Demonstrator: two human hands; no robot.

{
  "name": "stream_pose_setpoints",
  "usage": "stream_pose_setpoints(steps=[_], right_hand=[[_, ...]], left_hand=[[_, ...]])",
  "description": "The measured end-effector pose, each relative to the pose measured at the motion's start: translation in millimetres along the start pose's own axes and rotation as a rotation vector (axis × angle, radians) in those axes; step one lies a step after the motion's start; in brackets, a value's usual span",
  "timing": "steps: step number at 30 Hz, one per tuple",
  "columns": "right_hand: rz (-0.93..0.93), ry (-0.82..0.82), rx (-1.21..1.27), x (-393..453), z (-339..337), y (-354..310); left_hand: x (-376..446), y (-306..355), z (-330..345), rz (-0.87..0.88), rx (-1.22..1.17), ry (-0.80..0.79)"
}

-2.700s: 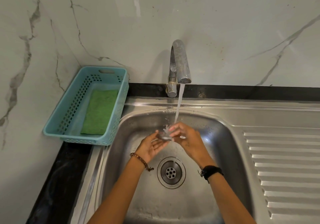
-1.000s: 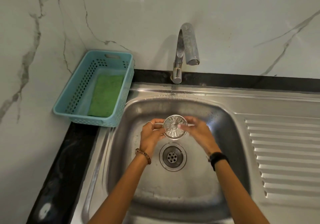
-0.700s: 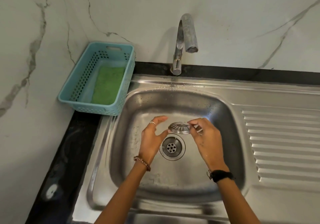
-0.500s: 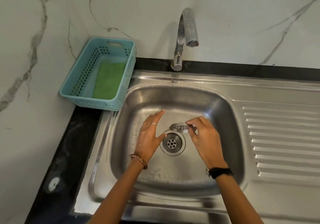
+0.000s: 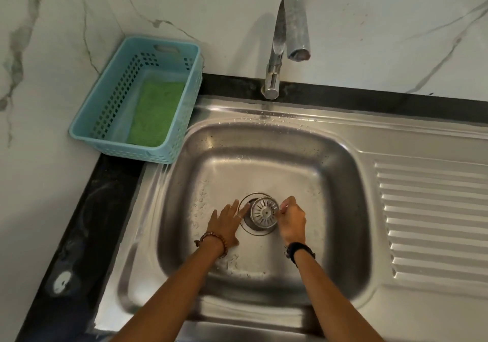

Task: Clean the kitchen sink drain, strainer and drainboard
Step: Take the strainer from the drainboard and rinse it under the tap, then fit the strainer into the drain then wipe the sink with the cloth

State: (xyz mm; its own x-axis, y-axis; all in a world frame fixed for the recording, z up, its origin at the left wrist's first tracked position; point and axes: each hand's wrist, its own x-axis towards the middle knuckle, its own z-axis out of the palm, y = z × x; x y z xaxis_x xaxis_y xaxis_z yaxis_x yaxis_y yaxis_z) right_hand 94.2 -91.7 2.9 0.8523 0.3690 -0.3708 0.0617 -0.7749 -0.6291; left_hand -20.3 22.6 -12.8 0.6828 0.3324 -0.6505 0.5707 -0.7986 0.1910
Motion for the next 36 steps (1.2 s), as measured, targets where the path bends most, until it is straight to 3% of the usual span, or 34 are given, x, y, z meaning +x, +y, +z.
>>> stream_pose_setpoints(steps=[6, 15, 18, 21, 25, 27, 29, 32, 36], right_hand=[[0.014, -0.041, -0.068, 7.3, 22.8, 13.2], [-0.047, -0.094, -0.273, 6.2, 37.4, 24.7], [-0.084, -0.179, -0.364, 3.0, 39.8, 31.6], [-0.067, -0.140, -0.334, -1.0, 37.8, 29.5], [-0.141, -0.083, -0.231, -4.9, 31.4, 16.3], [-0.145, -0.130, -0.214, -6.7, 27.9, 8.6], [-0.128, -0.197, -0.199, -11.5, 22.4, -1.1], [-0.181, -0.170, -0.015, -21.6, 5.5, -29.4], [-0.414, -0.087, 0.273, -42.9, -31.0, -109.5]], left_hand=[[10.8, 0.9, 12.4, -0.037, 0.205, -0.115], [16.6, 14.1, 4.5, -0.051, 0.350, -0.076], [17.8, 17.1, 2.4, -0.053, 0.385, -0.064], [14.9, 14.1, 1.9, -0.042, 0.302, -0.057], [0.5, 14.0, 0.7, -0.011, -0.091, 0.177], [-9.3, 16.9, -5.0, 0.025, -0.273, 0.219], [-19.2, 18.8, -12.6, 0.083, -0.379, 0.217], [-39.5, 22.7, -40.2, 0.160, -0.477, 0.331], [-87.0, 15.2, -106.4, 0.227, -0.562, 0.726]])
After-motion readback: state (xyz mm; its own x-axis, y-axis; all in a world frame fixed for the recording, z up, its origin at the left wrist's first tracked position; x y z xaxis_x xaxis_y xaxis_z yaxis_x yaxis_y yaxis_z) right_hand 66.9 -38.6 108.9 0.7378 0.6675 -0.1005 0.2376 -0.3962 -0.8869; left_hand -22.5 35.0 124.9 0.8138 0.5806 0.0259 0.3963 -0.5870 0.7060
